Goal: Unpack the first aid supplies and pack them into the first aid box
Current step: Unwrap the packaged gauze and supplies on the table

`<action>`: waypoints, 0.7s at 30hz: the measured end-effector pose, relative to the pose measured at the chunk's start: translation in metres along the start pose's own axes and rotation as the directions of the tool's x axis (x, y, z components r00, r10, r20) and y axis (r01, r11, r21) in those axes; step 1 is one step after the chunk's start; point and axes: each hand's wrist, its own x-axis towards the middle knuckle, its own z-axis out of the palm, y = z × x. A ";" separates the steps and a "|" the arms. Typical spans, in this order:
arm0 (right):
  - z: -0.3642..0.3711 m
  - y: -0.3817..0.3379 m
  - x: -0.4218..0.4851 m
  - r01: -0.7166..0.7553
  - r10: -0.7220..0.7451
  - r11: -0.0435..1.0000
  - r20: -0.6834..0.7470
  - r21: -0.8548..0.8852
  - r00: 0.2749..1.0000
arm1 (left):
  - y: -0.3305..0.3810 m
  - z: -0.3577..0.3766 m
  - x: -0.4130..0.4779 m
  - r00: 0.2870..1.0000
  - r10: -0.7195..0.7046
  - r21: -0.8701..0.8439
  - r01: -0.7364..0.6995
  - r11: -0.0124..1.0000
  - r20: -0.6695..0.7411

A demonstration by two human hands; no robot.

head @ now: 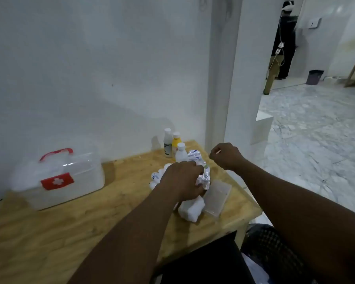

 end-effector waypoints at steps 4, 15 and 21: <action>0.014 -0.004 0.018 -0.141 0.138 0.990 0.085 0.025 0.987 | -0.010 0.001 0.009 0.997 -0.031 0.045 0.028 0.999 0.071; 0.055 0.006 0.049 -0.253 0.252 0.967 0.064 0.006 0.966 | -0.018 0.011 0.016 0.996 0.030 0.115 -0.039 0.993 0.081; 0.050 0.009 0.050 -0.343 0.338 0.929 0.060 0.138 0.939 | -0.014 0.015 0.017 0.997 0.055 0.139 -0.061 0.988 0.050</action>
